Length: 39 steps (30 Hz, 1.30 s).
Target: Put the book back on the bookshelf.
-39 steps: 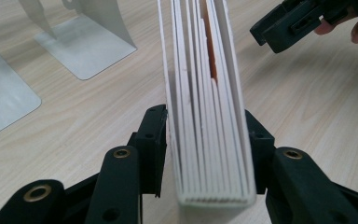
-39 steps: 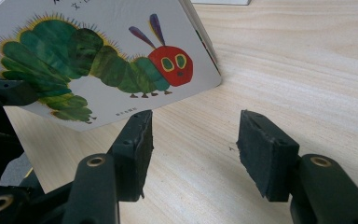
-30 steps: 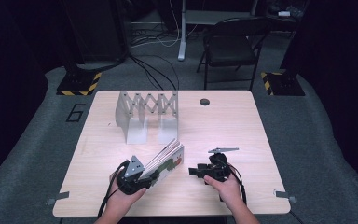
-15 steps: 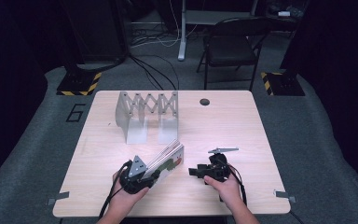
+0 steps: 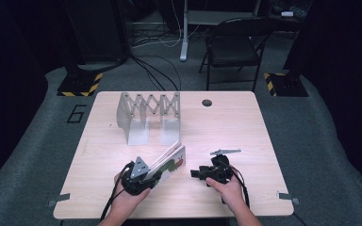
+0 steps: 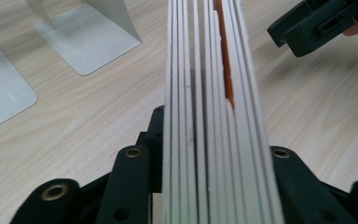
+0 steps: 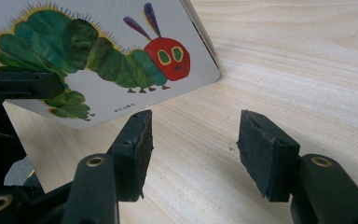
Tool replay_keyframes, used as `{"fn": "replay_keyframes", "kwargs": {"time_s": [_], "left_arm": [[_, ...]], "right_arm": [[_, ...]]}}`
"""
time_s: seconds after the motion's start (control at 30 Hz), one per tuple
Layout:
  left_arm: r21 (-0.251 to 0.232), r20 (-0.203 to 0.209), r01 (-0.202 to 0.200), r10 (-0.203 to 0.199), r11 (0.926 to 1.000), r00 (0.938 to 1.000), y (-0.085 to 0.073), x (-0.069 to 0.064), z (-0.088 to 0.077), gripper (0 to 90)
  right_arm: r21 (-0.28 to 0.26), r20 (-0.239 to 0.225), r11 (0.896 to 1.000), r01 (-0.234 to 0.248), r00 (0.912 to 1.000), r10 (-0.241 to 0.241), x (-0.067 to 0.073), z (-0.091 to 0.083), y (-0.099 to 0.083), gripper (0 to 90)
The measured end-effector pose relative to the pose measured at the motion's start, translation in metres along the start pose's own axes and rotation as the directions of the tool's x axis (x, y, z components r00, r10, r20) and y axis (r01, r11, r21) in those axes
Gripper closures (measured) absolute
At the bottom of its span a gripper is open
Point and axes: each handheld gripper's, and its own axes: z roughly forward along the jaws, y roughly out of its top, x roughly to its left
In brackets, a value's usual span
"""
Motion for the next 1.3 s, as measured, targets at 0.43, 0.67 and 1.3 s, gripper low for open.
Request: {"fn": "replay_keyframes", "kwargs": {"time_s": [0.43,0.67,1.3], "left_arm": [[-0.004,0.01,-0.004,0.004,1.0,0.9999,-0.0004,0.001,0.0001,72.2],[-0.003,0.004,-0.019,0.019,0.9998,0.9998,0.0003,-0.0002,0.0002,75.1],[0.005,0.016,-0.019,0.018,0.9998,0.9997,0.002,-0.0057,-0.0004,75.9]], "right_arm": [[-0.001,0.003,1.0,-0.004,1.0,0.004,-0.0015,0.0001,-0.0004,44.6],[0.001,0.004,1.0,-0.006,1.0,0.006,-0.0022,0.0003,-0.0006,44.5],[0.004,0.008,1.0,-0.005,1.0,0.005,-0.0037,0.0001,-0.001,44.4]]}}
